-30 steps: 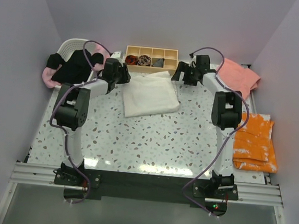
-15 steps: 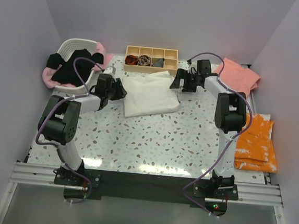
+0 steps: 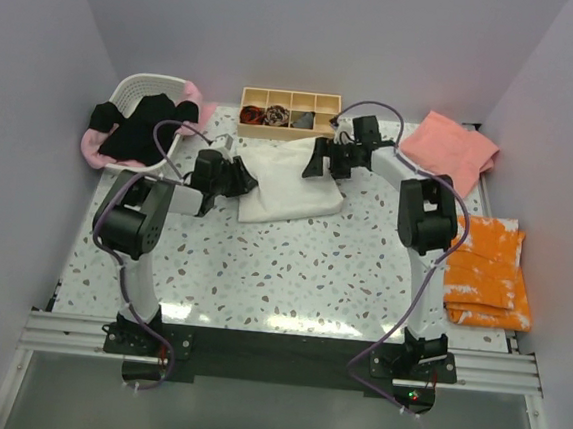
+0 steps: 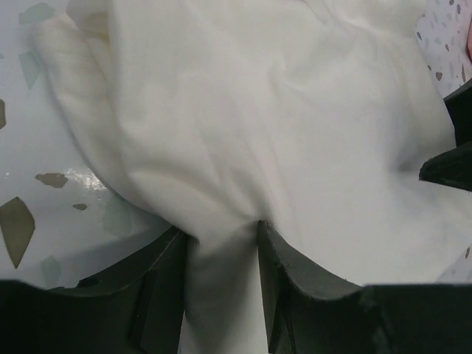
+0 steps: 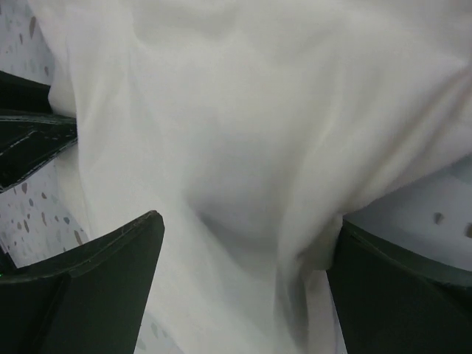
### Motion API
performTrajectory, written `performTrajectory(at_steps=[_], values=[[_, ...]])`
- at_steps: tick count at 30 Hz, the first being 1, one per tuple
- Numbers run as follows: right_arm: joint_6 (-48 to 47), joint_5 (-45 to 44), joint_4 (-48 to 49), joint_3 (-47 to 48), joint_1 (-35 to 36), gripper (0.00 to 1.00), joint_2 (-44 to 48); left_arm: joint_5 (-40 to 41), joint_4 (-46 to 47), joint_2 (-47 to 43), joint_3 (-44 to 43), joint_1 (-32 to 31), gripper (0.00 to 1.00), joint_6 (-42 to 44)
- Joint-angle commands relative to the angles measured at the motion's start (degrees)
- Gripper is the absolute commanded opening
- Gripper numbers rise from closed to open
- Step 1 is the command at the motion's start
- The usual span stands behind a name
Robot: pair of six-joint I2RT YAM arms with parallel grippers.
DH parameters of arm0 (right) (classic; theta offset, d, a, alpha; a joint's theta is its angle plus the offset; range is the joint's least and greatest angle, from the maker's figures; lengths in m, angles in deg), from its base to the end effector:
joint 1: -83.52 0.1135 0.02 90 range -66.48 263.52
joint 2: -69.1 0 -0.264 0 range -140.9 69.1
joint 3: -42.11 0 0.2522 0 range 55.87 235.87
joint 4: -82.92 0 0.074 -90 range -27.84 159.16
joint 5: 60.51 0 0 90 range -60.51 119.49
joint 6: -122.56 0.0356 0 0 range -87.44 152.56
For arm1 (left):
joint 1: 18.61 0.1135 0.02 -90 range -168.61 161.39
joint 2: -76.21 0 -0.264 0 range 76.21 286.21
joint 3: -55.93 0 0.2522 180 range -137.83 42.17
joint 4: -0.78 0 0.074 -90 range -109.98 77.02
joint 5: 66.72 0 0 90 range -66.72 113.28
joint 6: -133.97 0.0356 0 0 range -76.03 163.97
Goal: Fold and stack the t-shirts
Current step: Put the neatly folded tshirt into the corner of the board with the right arm
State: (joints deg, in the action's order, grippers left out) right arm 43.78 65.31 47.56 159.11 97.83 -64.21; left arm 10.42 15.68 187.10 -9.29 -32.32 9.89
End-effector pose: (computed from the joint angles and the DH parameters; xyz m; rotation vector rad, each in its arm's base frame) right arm 0.4861 0.1455 0.1541 -0.3424 2.4509 0.9640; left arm 0.3710 -0.0987 0.1241 -0.2476 2.1662 -0.7252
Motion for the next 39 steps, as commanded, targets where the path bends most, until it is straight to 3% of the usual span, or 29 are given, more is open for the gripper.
performTrajectory(at_steps=[1,2,5,6,8,9,19,28,35,39], values=[[0.80,-2.77,-6.53,-5.05,4.85,0.84,-5.46,-1.20,-3.44,2.58,-0.92,-2.63,0.45,0.51],[1.60,-2.50,-4.52,-6.11,5.03,0.80,-5.38,-1.29,-3.35,2.49,-1.01,-2.72,0.45,0.42],[4.41,-1.54,0.05,-10.24,5.12,0.57,-4.41,-1.38,-3.70,2.40,-0.92,-2.81,0.45,0.42],[5.03,-1.45,1.12,-11.04,5.03,0.30,-4.15,-1.38,-3.79,2.31,-0.75,-2.81,0.45,0.42],[6.53,-1.27,3.40,-12.53,5.03,0.05,-3.62,-1.38,-4.06,2.05,-0.57,-2.81,0.45,0.51],[6.88,-1.18,3.59,-12.54,5.03,0.00,-3.53,-1.29,-4.23,1.87,-0.22,-2.81,0.45,0.42],[5.05,-9.26,3.42,-15.79,1.78,0.00,10.08,2.32,-8.54,-3.57,2.77,-2.81,0.44,2.88],[3.37,-28.58,2.89,-16.24,-1.47,0.00,22.39,2.84,-9.59,-9.11,4.26,-3.69,0.44,2.62],[7.58,-43.08,4.38,-9.74,-5.86,0.00,21.79,0.74,-9.24,-9.73,3.74,-5.53,0.44,1.92],[9.95,-46.97,11.99,-9.28,-9.20,0.00,19.41,-0.06,-8.89,-9.55,3.83,-6.15,0.44,1.74]])
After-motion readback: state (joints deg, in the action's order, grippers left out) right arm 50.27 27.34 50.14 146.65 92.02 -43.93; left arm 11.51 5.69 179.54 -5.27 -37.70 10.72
